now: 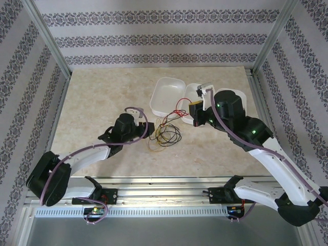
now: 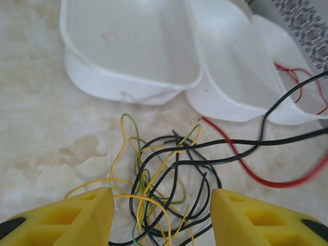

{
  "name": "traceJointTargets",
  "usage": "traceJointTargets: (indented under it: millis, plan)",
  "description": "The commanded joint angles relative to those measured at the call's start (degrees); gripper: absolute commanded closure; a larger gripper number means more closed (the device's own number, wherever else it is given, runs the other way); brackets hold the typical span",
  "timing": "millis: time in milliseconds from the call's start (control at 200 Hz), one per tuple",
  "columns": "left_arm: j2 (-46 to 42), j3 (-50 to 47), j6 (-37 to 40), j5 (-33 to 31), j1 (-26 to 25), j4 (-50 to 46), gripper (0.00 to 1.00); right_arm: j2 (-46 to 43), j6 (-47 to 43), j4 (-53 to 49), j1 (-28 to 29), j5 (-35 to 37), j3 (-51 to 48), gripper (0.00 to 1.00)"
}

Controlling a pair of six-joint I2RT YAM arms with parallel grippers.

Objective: Untangle the cables

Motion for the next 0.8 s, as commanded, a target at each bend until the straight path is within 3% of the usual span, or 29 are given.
traceJointTargets:
  millis: [0, 140, 310, 570, 794]
  plan:
    - [-3.15, -0.03, 4.19, 0.04, 0.08, -2.06, 0.47, 0.85, 1.01, 2.05, -0.58, -1.91, -0.35, 1.00]
    - [-5.86, -0.47, 12.57, 5.85, -0.80, 0.74, 0.47, 1.35, 1.51, 3.01, -0.41, -2.95, -0.43, 1.00]
    - [-5.69, -0.75, 21.40, 5.07, -3.58, 5.29, 0.45, 1.28, 1.99, 3.98, -0.41, -3.82, -0.35, 1.00]
    - [3.23, 1.84, 23.28, 5.06, -5.25, 16.36, 0.46, 1.89, 2.83, 4.61, -0.38, -6.07, 0.61, 1.00]
    - [11.57, 4.94, 19.71, 6.05, -6.07, 25.21, 0.51, 1.94, 3.83, 4.88, 0.10, -6.91, 0.57, 1.00]
